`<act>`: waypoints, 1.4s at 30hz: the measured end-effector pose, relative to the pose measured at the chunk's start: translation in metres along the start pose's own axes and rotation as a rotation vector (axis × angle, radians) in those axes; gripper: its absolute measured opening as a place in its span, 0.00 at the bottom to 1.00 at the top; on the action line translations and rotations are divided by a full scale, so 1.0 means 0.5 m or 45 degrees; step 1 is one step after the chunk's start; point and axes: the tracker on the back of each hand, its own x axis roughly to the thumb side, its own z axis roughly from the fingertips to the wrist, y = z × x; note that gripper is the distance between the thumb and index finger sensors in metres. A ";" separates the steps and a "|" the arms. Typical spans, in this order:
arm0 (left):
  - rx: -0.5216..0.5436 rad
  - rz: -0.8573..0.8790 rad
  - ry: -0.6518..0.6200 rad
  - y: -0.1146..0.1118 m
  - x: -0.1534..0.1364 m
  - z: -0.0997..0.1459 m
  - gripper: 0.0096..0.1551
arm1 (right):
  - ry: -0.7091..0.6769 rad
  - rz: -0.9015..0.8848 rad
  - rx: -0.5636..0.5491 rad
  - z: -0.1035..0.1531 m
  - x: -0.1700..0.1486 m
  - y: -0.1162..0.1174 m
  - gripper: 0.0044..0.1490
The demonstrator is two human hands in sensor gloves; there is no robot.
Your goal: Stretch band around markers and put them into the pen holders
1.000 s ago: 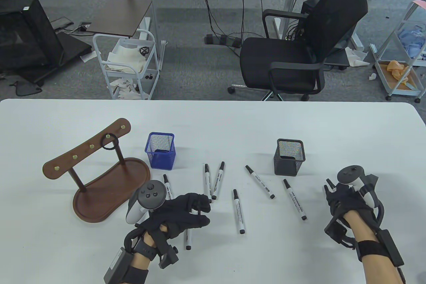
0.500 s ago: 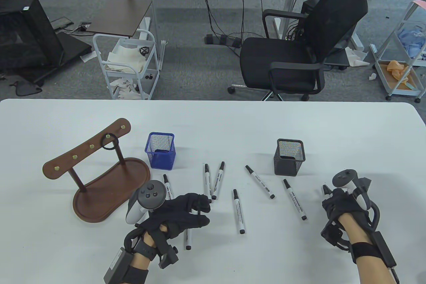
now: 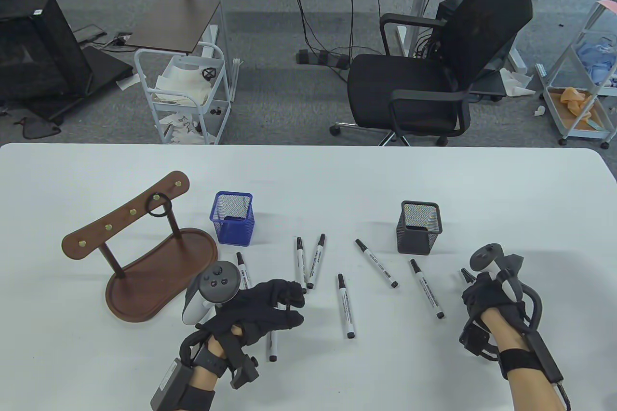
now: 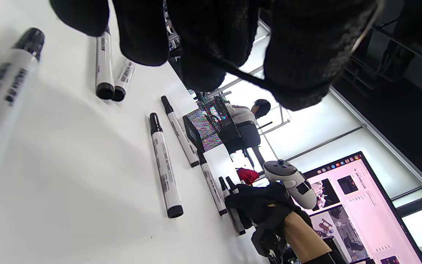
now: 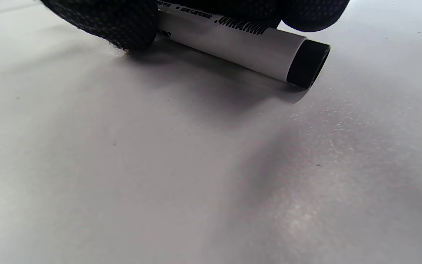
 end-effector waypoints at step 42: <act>0.001 0.018 0.008 0.001 -0.001 0.000 0.40 | -0.386 -0.228 0.201 0.069 0.085 -0.026 0.27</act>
